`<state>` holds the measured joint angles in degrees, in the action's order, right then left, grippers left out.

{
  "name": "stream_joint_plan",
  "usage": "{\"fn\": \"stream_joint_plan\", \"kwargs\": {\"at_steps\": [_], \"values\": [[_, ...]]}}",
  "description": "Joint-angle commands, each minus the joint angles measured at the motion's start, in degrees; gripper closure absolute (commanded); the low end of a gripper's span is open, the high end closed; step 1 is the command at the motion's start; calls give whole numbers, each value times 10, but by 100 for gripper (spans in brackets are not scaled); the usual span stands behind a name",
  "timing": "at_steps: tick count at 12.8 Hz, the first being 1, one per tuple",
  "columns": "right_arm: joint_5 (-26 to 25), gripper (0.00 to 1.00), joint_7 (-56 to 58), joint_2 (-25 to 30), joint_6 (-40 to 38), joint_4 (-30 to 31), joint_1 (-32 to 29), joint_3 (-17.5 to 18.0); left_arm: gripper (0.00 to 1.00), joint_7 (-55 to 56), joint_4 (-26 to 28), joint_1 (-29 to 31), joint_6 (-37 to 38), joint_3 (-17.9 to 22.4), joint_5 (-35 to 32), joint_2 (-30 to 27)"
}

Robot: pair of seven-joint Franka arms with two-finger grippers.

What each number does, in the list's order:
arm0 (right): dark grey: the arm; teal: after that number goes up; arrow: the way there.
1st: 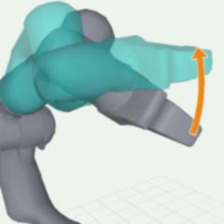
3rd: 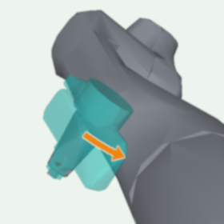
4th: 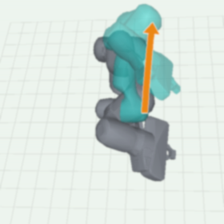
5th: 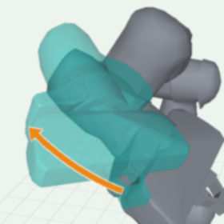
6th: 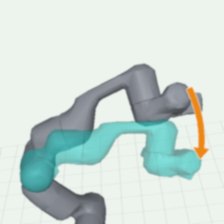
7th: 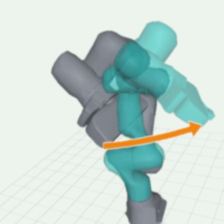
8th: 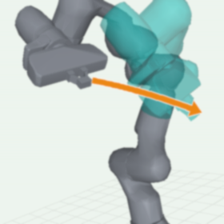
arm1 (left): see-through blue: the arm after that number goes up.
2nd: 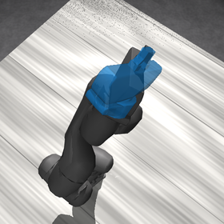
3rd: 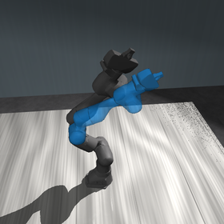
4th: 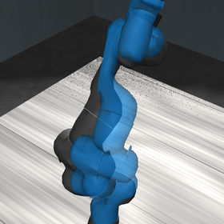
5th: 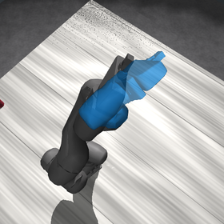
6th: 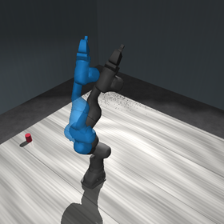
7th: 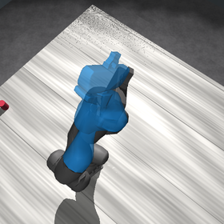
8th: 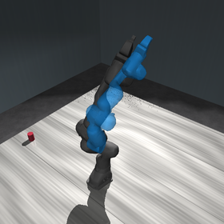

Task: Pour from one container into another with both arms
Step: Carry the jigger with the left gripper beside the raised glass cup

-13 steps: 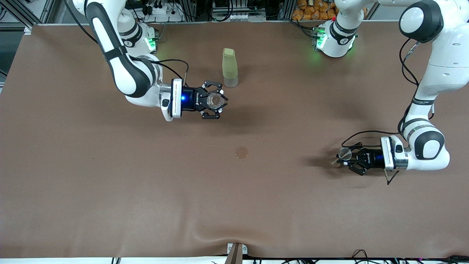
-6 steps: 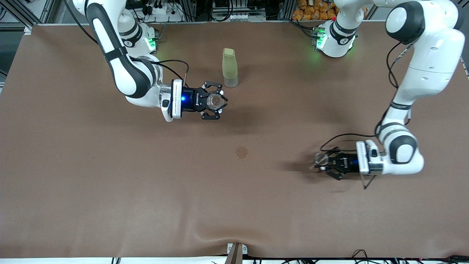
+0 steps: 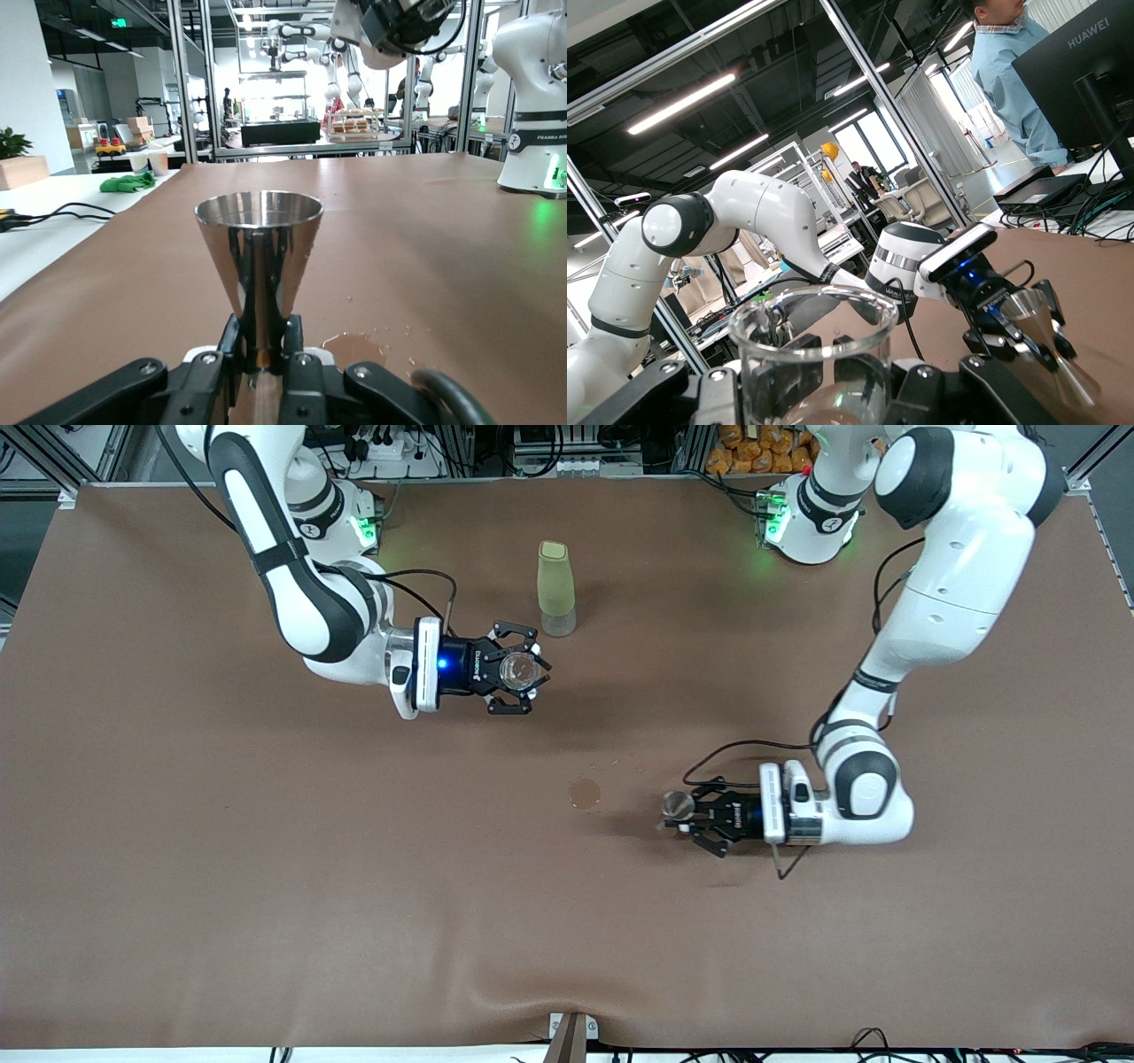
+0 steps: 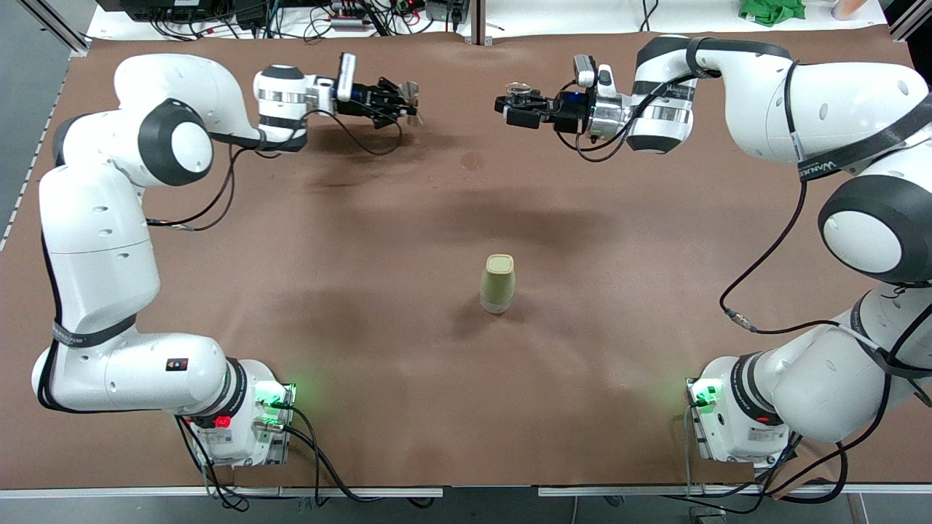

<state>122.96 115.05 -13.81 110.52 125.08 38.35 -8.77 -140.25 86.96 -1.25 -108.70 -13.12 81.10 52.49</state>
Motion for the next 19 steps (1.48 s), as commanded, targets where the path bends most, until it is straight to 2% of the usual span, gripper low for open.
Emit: {"fn": "stream_joint_plan", "kwargs": {"at_steps": [1,9,13,16,19], "values": [[16,100,-3,-4,2,-9,5,-2,100,-13,2,-41,-18,5,53,-6],[19,100,-3,-23,4,-29,8,-1,100,-33,6,-135,-82,5,167,-9],[77,100,23,-58,7,-60,23,-2,100,-39,10,-164,-114,5,191,-10],[112,100,34,-64,57,-73,35,-1,100,-39,14,-183,-133,5,208,-13],[120,100,34,-85,71,-96,39,-2,100,-42,27,-195,-143,4,223,-20]]}}
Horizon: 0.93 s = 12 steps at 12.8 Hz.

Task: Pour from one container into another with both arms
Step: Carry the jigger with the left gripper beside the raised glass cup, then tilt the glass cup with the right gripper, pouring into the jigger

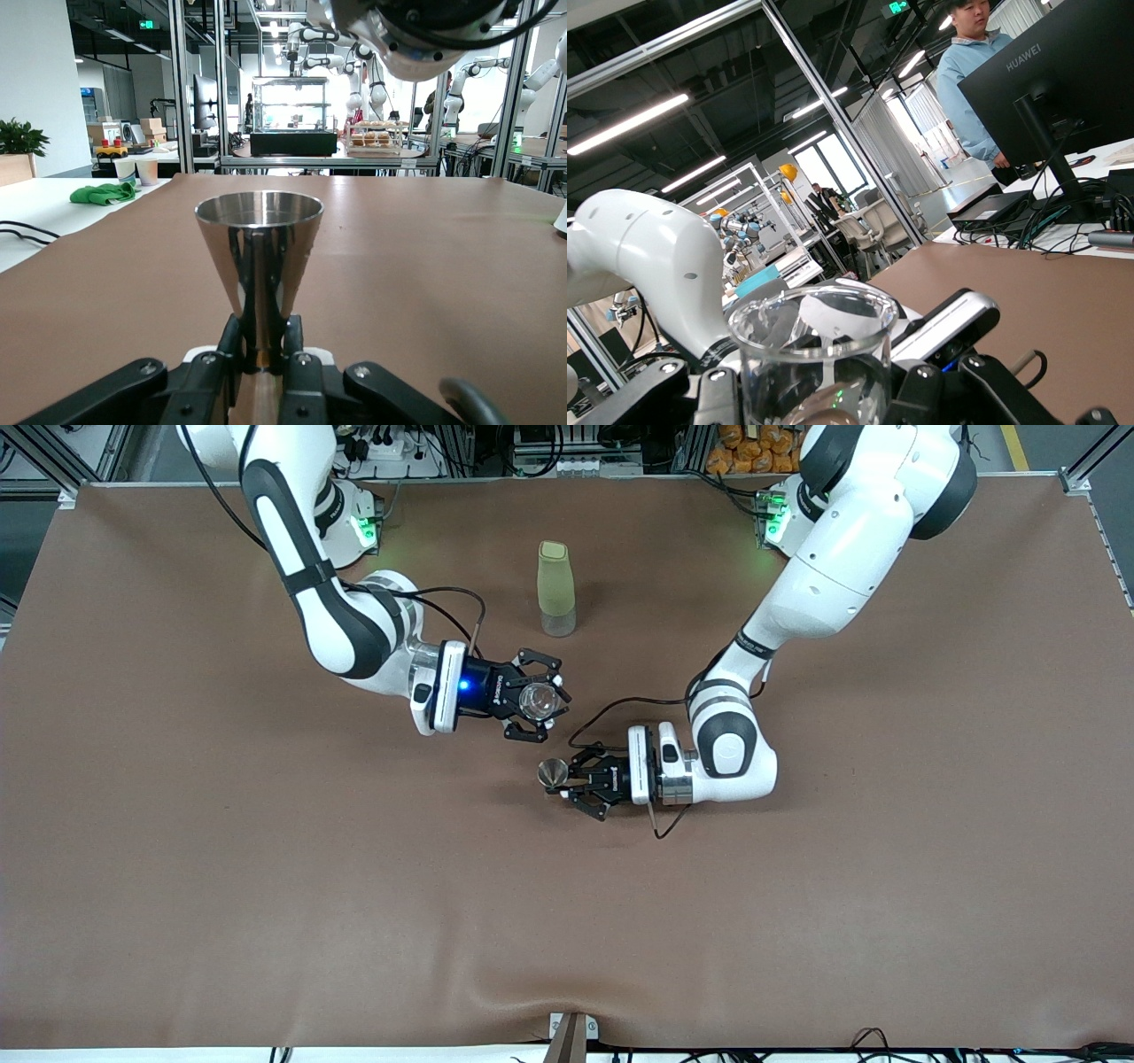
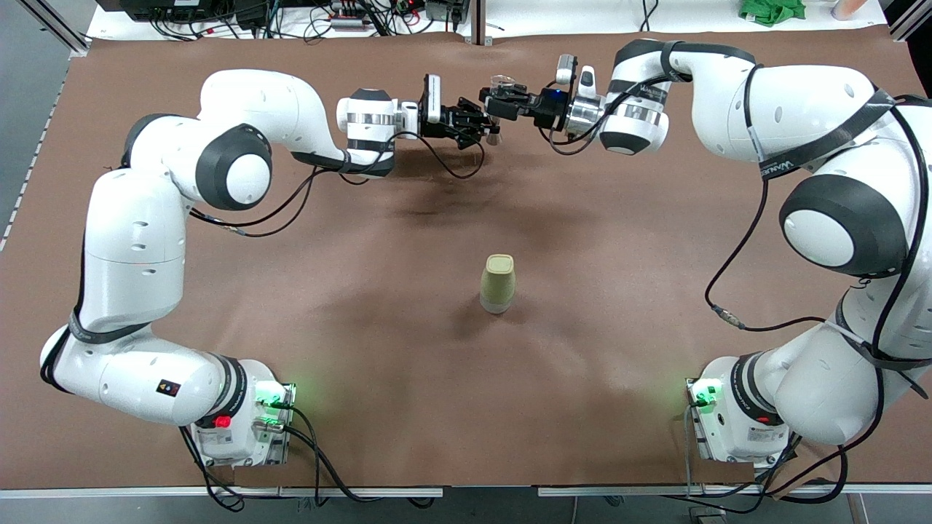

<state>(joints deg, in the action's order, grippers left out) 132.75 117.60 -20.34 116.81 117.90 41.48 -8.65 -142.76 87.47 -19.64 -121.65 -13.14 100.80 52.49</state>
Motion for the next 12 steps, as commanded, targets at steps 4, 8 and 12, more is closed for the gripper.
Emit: {"fn": "stream_joint_plan", "kwargs": {"at_steps": [4,8,12], "values": [[32,100,25,-43,9,-38,0,-4,100,-34,37,-19,-19,3,42,-23],[32,100,48,-52,9,-37,-10,-6,100,-37,40,-17,-19,4,41,-26],[32,100,54,-60,7,-34,-12,-5,100,-38,38,-15,-20,4,42,-27]]}}
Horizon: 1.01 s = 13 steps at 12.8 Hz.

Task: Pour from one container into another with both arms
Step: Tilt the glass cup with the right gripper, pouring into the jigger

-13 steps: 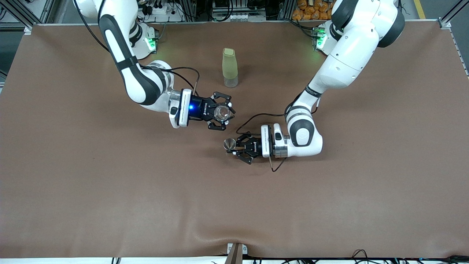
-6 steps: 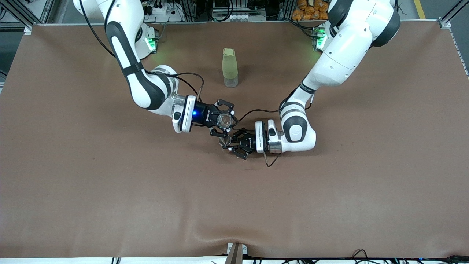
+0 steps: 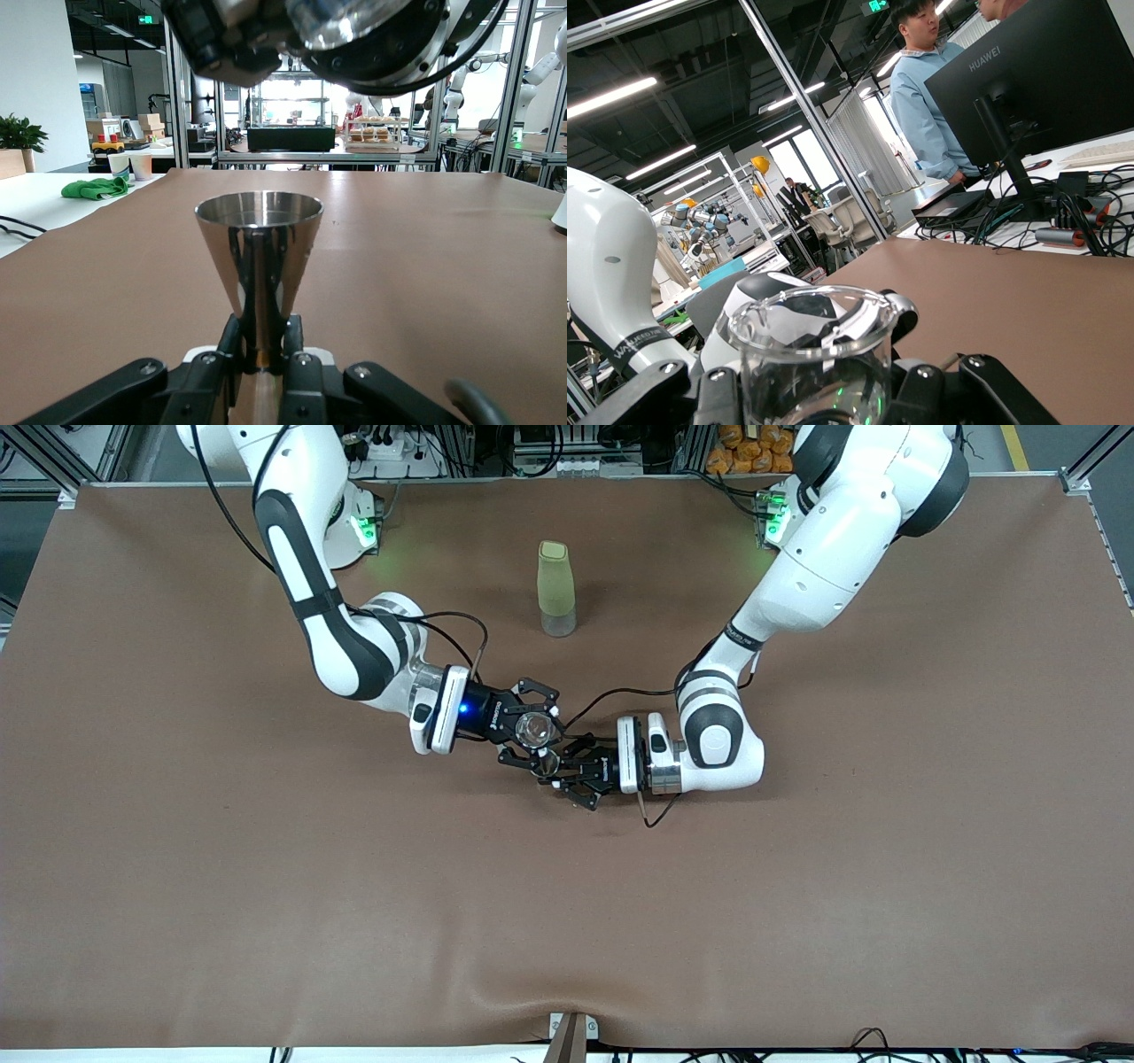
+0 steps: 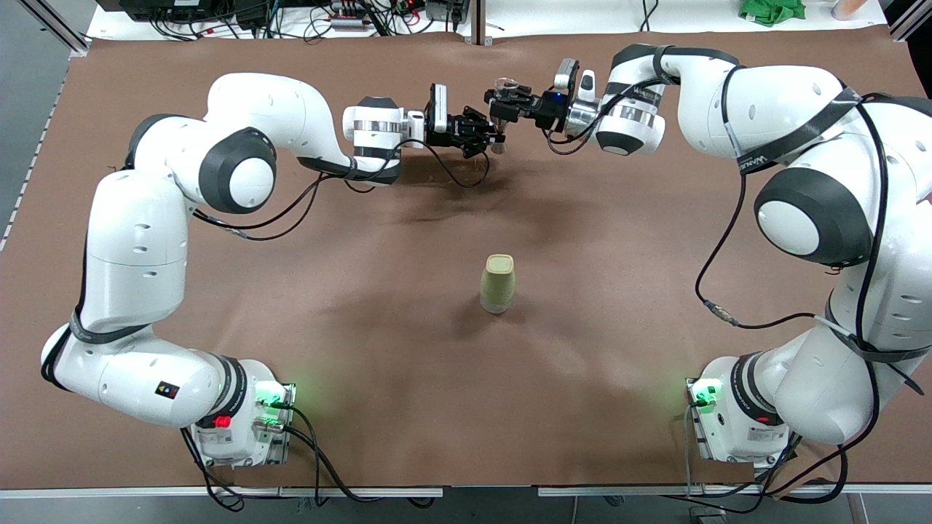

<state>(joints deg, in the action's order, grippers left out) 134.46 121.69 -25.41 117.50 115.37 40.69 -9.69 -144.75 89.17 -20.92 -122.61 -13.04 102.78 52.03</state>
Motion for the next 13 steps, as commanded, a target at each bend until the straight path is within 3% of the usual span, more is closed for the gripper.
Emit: {"fn": "stream_joint_plan", "kwargs": {"at_steps": [1,13], "values": [[15,100,13,-12,0,-8,-3,5,100,-18,21,-2,-11,3,23,-22],[15,100,-56,-8,-1,-3,10,8,100,-12,23,2,-10,1,23,-23]]}}
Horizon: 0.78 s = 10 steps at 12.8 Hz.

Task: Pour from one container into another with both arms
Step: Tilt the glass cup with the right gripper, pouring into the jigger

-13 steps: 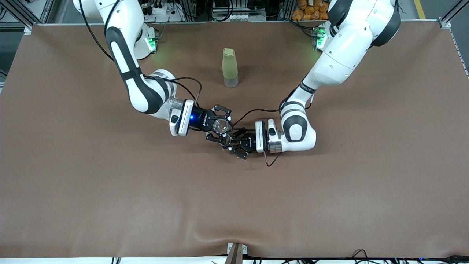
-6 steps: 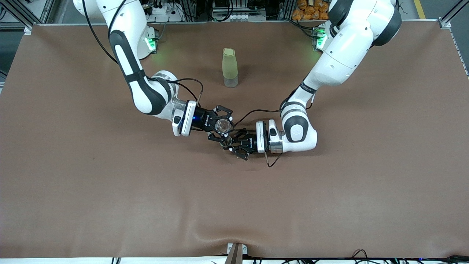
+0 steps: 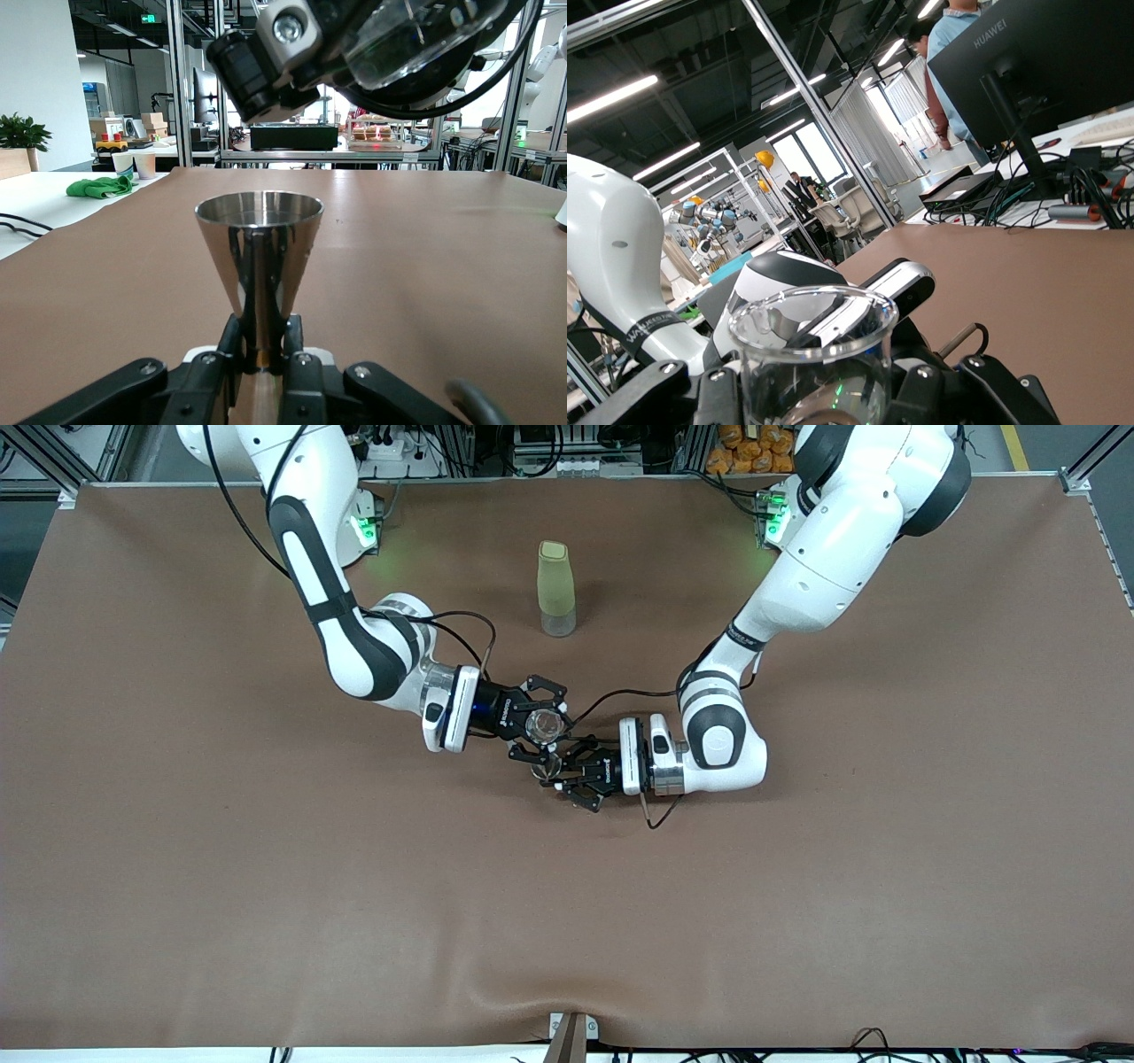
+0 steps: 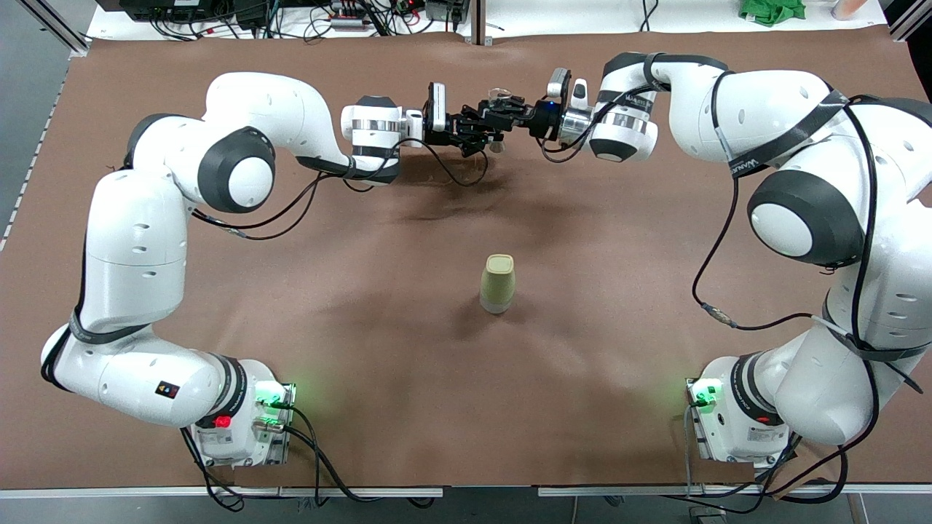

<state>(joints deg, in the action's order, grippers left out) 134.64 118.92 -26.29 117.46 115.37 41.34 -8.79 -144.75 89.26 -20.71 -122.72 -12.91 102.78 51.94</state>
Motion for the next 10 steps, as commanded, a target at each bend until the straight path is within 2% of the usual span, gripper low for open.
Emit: {"fn": "stream_joint_plan", "kwargs": {"at_steps": [1,10], "values": [[13,100,-46,1,0,-3,3,-2,100,-12,22,0,-8,0,22,-22],[13,100,-258,2,-1,-3,3,-1,100,-4,21,1,-8,-3,23,-22]]}}
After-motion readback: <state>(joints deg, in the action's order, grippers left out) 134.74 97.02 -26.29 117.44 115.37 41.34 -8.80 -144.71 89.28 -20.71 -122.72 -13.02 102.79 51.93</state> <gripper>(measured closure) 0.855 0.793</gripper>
